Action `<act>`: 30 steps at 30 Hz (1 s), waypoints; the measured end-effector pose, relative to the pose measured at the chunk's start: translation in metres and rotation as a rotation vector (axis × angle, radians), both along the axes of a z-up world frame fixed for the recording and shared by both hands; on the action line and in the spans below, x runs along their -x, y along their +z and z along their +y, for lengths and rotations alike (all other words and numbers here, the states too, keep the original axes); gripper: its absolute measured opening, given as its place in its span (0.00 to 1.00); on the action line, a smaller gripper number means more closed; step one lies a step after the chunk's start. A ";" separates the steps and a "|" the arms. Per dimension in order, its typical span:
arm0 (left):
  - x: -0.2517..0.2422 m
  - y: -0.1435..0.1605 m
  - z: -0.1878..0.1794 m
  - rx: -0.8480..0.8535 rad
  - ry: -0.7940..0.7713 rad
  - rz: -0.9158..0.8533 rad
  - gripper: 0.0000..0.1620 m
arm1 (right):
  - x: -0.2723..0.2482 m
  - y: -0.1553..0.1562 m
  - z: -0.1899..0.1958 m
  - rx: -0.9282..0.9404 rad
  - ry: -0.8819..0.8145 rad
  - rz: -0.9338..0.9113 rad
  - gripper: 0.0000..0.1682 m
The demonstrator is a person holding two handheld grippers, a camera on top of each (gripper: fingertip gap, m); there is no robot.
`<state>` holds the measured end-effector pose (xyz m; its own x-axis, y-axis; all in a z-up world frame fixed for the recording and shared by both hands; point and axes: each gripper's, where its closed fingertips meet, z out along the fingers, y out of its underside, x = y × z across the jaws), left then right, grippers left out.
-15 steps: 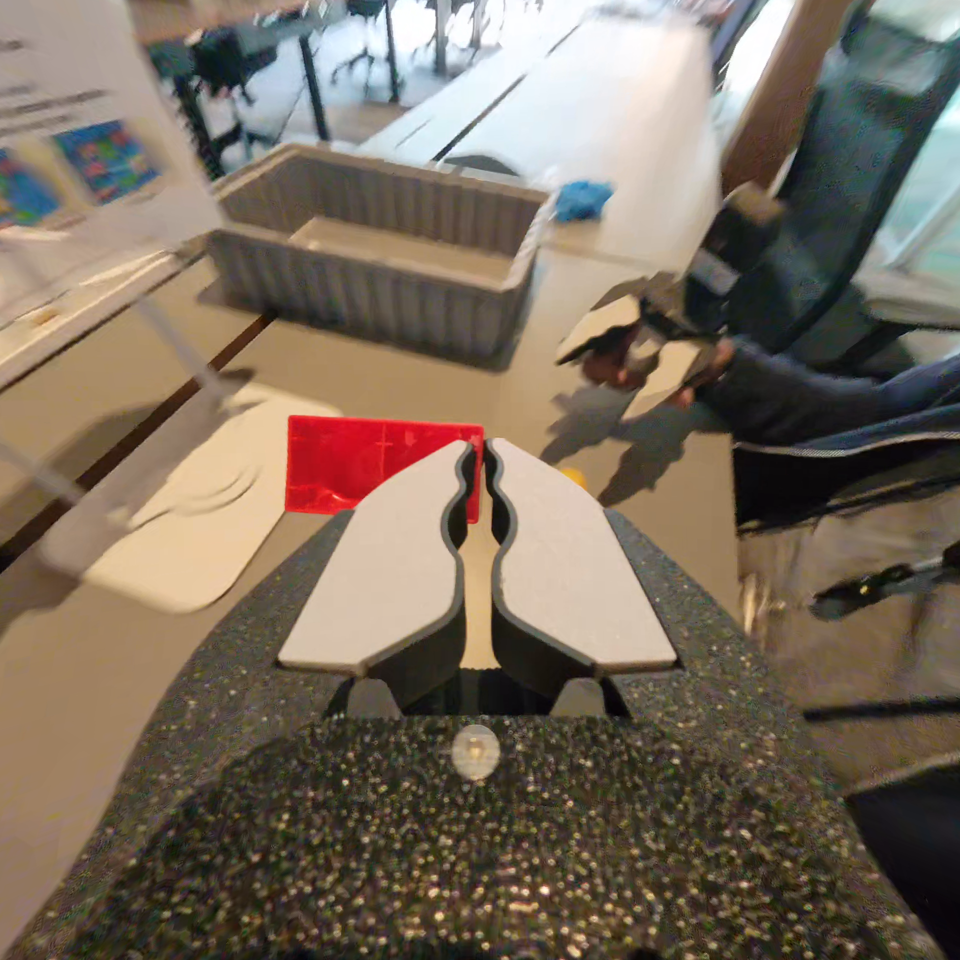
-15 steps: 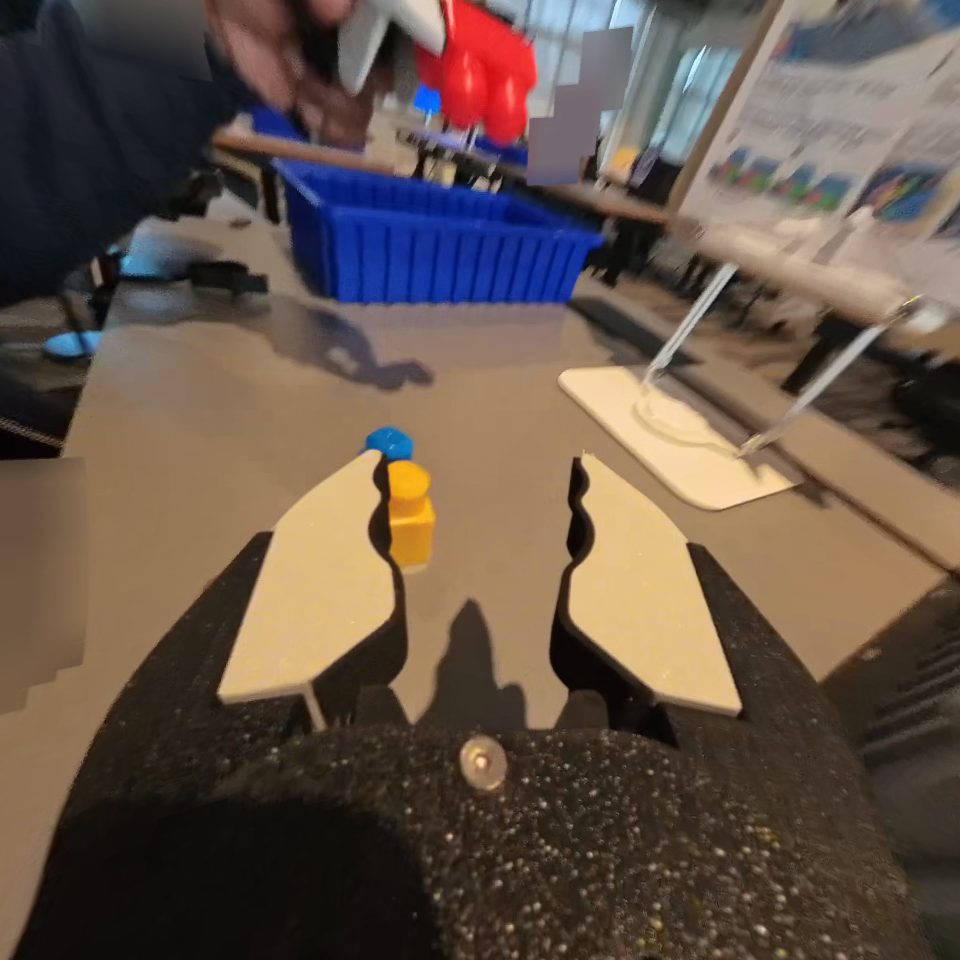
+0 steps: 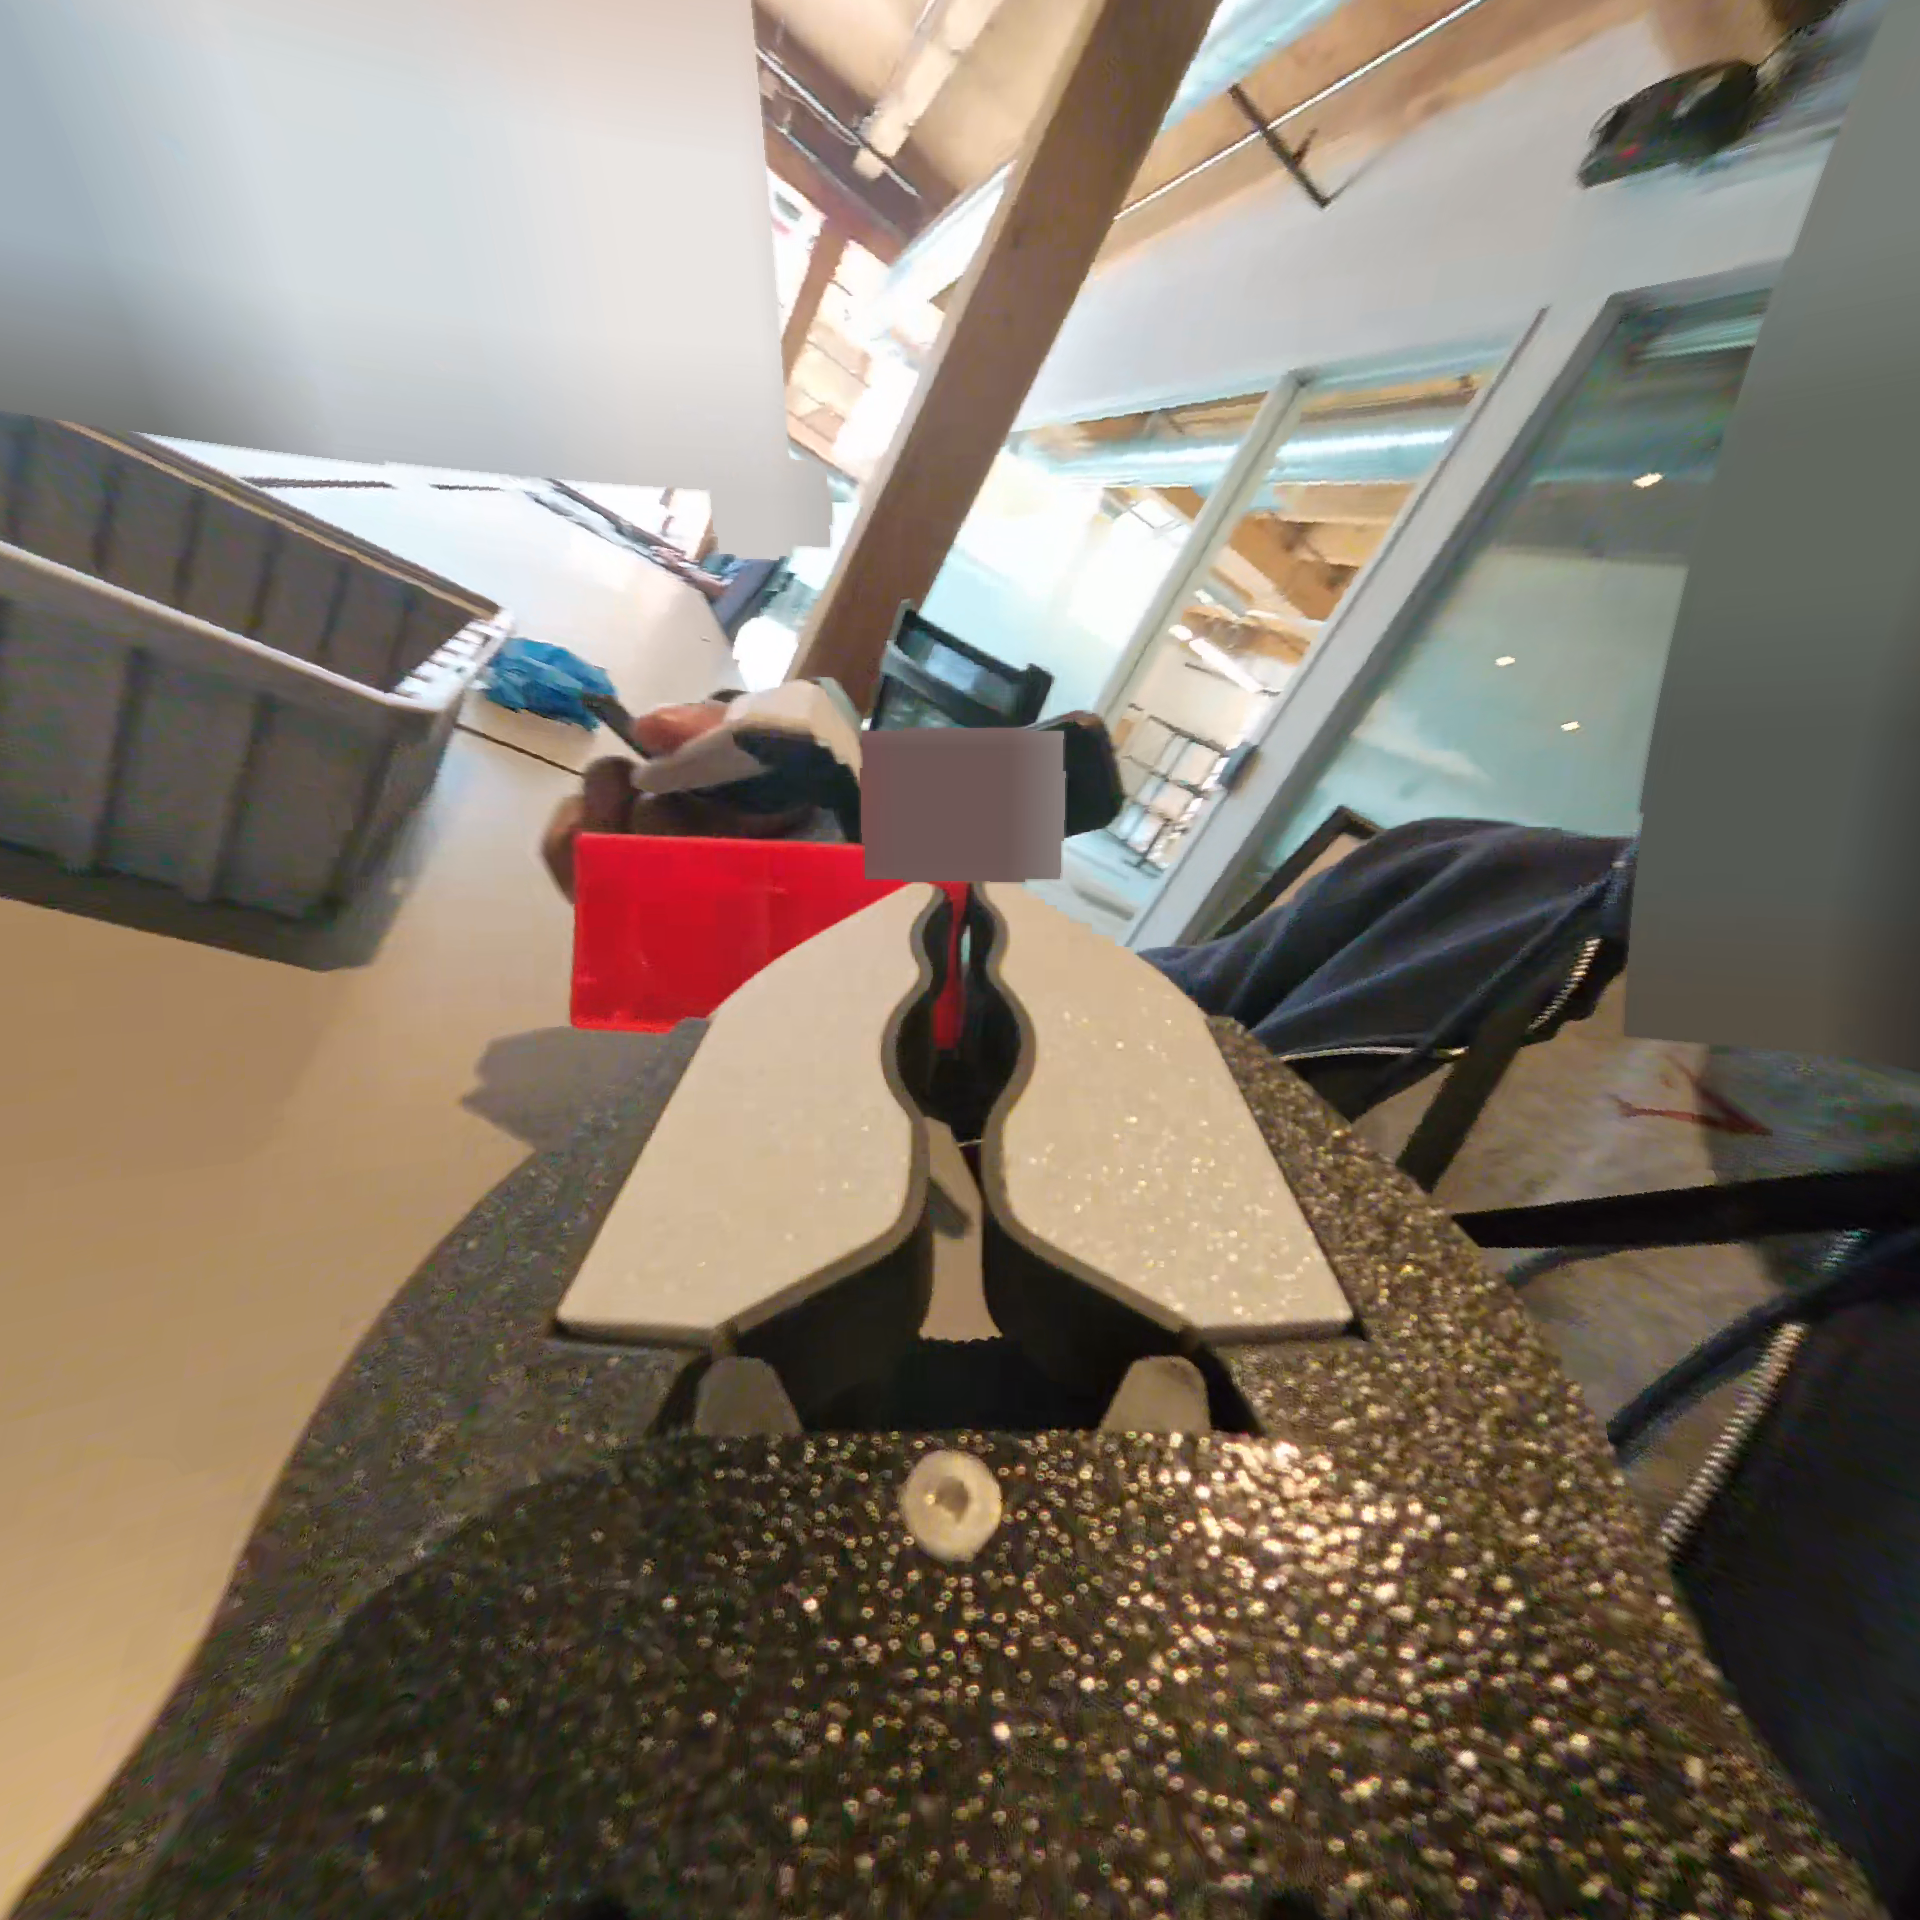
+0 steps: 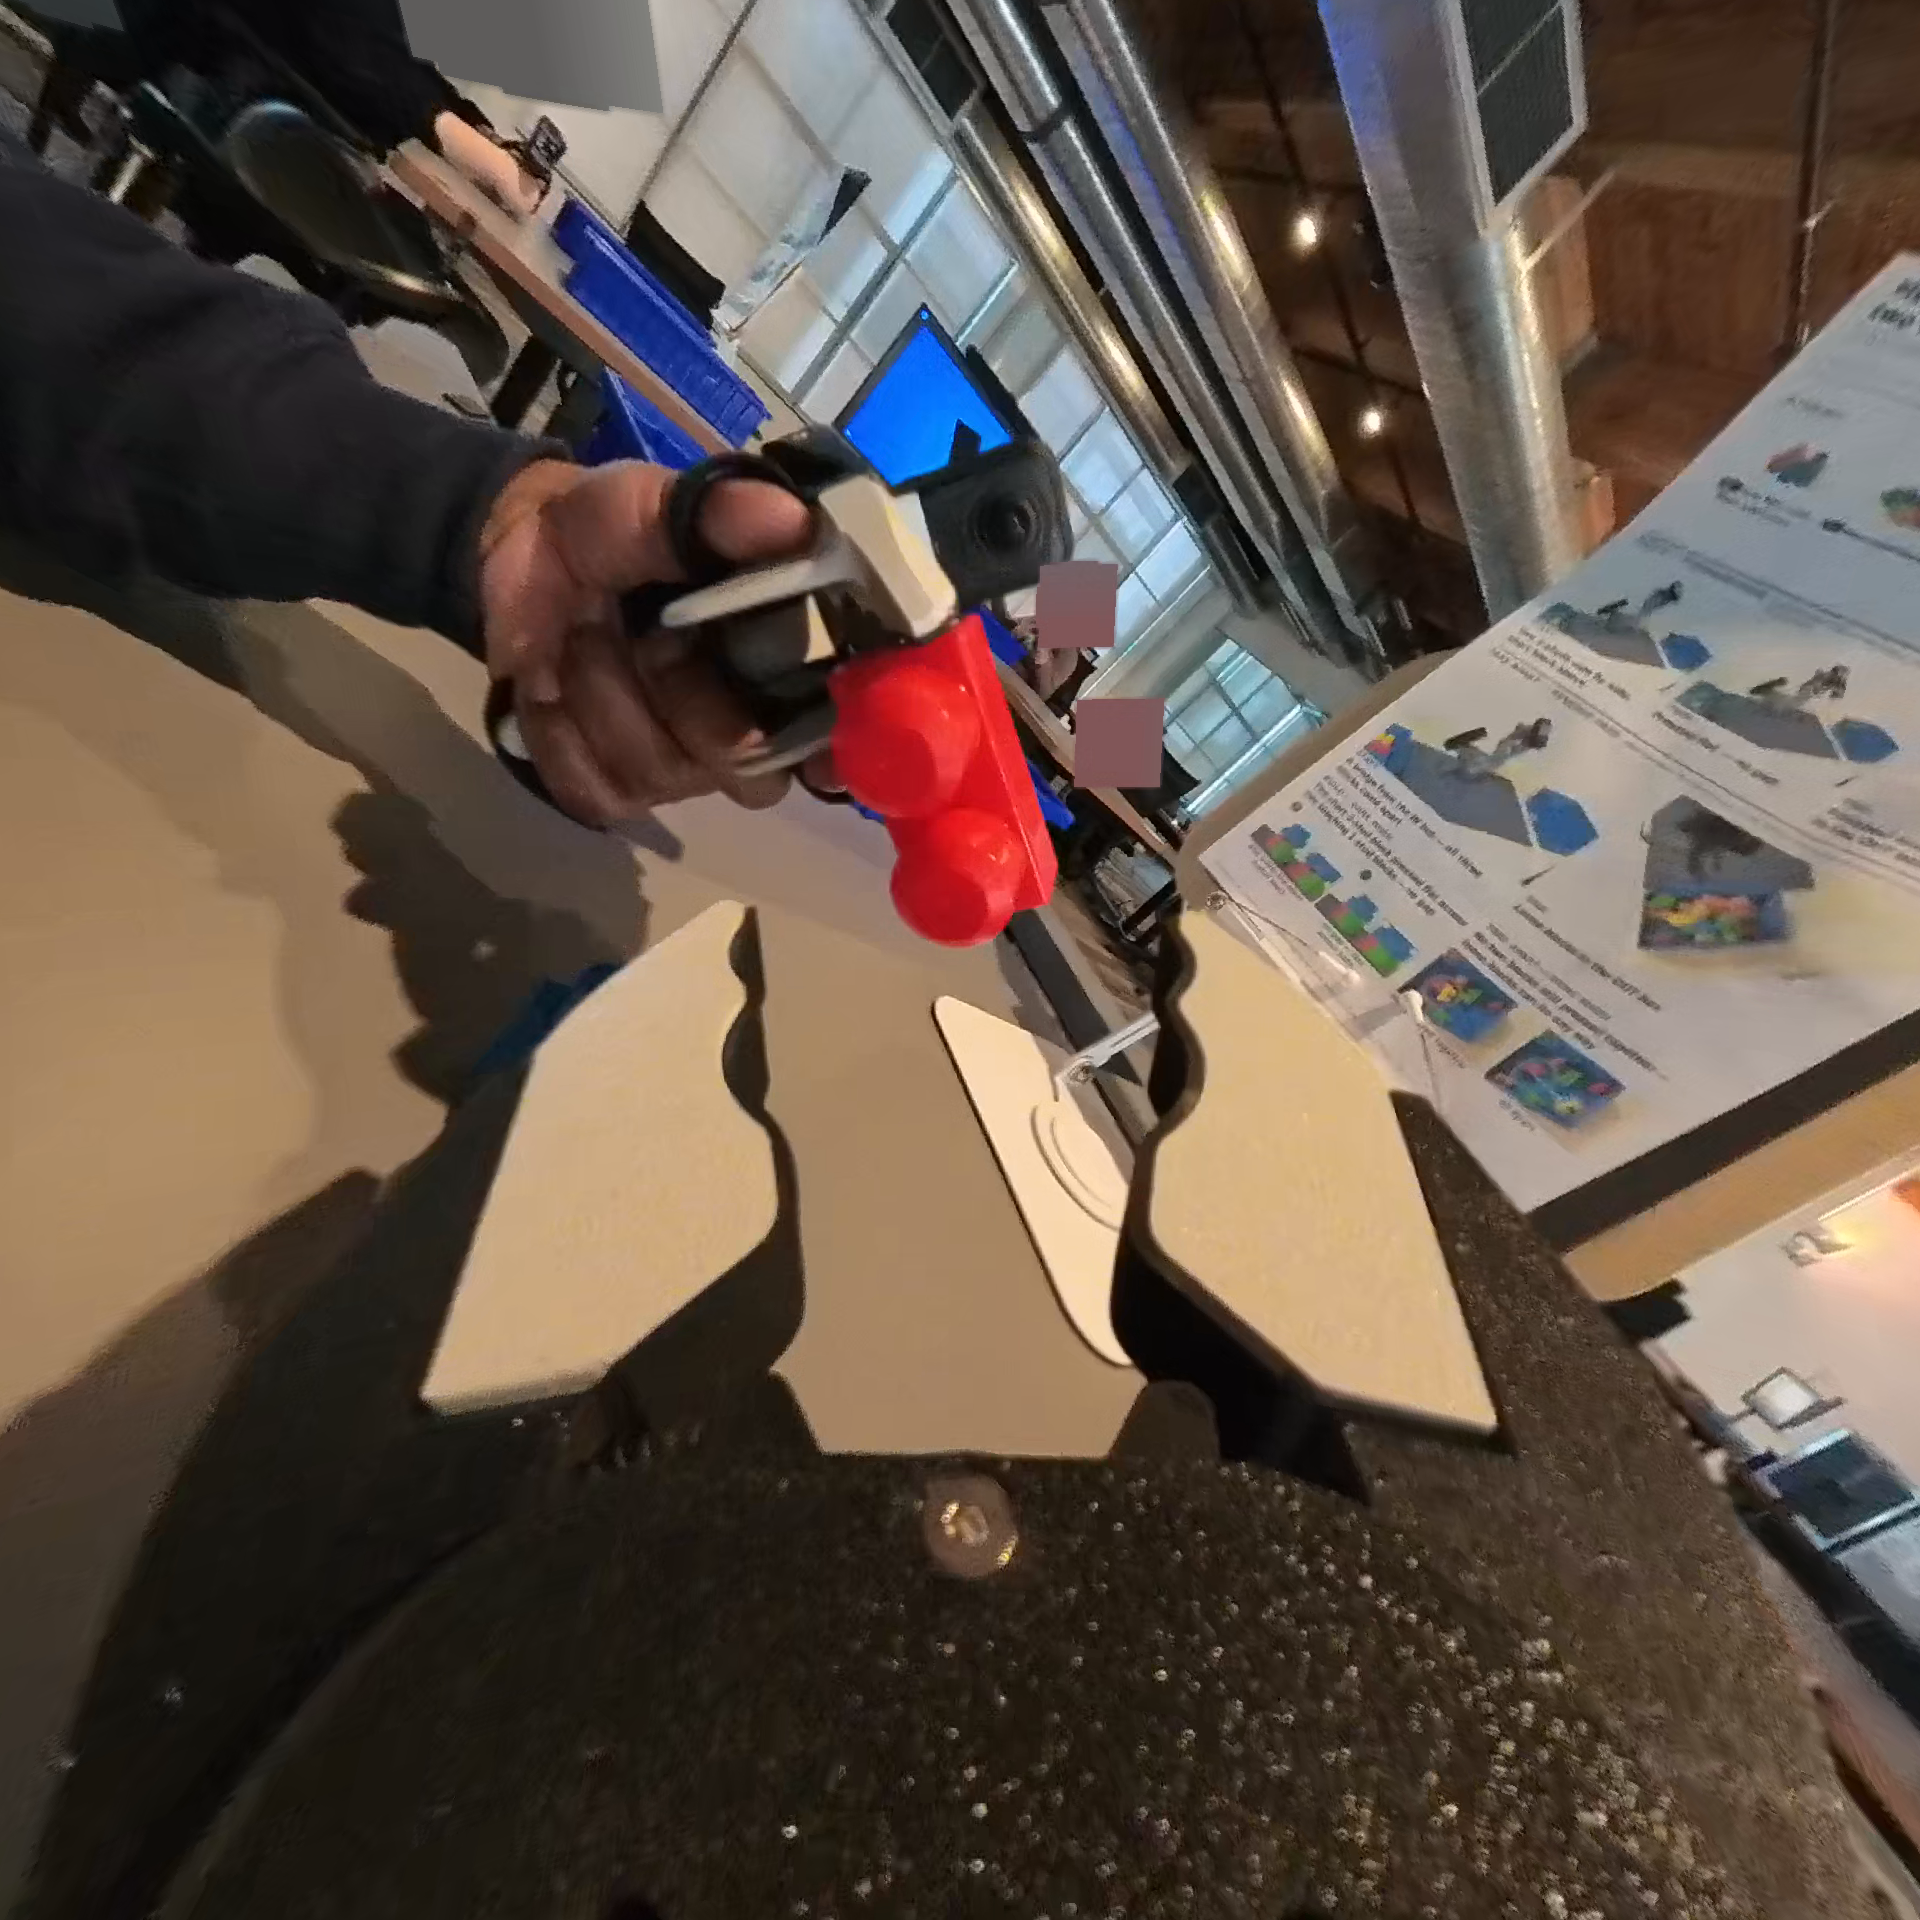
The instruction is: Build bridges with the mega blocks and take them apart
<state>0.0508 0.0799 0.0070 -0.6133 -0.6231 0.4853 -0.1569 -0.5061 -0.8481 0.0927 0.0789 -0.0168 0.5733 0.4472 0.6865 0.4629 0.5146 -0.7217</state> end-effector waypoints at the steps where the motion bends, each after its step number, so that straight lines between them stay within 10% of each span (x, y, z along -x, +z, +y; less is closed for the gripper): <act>1: 0.000 0.001 -0.004 0.017 -0.021 -0.007 0.02 | 0.001 0.001 0.002 -0.023 -0.010 -0.011 0.43; 21: -0.007 -0.001 -0.028 0.113 -0.081 0.016 0.09 | 0.023 -0.007 -0.002 -0.081 -0.055 -0.128 0.20; 30: 0.013 -0.034 0.002 -0.712 0.275 0.012 0.22 | 0.026 -0.029 -0.003 0.327 0.047 -0.133 0.20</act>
<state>0.0379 0.0818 -0.0273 -0.3877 -0.9178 -0.0851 -0.1158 0.1401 -0.9833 0.0667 0.0755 -0.0457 0.4623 0.6796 0.5696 0.5451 0.2889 -0.7871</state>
